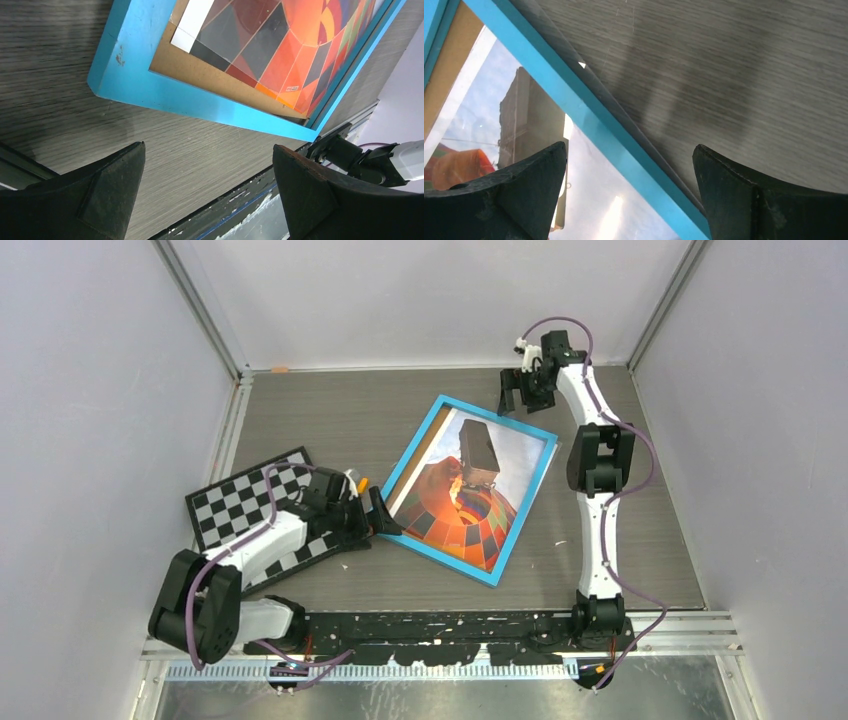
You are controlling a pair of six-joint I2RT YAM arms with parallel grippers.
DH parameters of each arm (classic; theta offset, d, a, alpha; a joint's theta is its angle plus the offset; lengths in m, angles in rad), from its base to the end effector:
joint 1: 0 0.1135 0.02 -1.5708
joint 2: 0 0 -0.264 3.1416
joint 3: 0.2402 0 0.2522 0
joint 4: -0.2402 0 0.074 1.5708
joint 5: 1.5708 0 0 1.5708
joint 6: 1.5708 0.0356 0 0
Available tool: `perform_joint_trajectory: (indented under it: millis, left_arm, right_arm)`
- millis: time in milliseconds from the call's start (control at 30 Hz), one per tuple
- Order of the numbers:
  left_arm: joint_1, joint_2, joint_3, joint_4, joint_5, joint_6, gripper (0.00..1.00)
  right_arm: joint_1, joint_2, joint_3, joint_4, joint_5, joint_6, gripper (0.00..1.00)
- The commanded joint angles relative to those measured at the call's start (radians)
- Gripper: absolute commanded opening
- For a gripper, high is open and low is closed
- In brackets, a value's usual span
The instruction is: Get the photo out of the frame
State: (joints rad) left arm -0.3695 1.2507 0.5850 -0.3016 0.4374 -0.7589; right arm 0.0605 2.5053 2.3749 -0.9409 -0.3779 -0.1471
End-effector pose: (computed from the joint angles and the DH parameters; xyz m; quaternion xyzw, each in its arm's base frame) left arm 0.2062 -0.0960 0.1725 -0.1171 0.9269 -0.3302 0.1344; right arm 0.5325 0.0454 0.2040 -0.1448 0.9418 0.1713 0.2504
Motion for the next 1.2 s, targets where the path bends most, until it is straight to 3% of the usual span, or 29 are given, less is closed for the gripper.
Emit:
perform_joint_trajectory:
  millis: [0, 267, 567, 933, 1167]
  left_arm:
    - [-0.015, 0.018, -0.002, 0.109, -0.012, -0.046, 1.0]
    - [-0.08, 0.105, 0.008, 0.198, -0.022, -0.065, 1.0]
    - [-0.082, 0.199, 0.043, 0.249, -0.057, -0.041, 1.0]
    - [-0.082, 0.421, 0.261, 0.217, -0.088, -0.009, 1.0]
    - [-0.081, 0.549, 0.436, 0.133, -0.102, 0.084, 1.0]
  right_arm:
    - [0.008, 0.015, -0.019, 0.103, -0.012, -0.014, 1.0]
    - [0.007, 0.021, -0.091, 0.059, -0.067, -0.037, 1.0]
    - [-0.046, -0.003, -0.171, -0.176, -0.17, -0.114, 0.97]
    - [-0.104, -0.141, -0.509, -0.361, -0.145, -0.375, 0.95]
    - [-0.13, -0.213, -0.729, -0.399, -0.134, -0.452, 0.95]
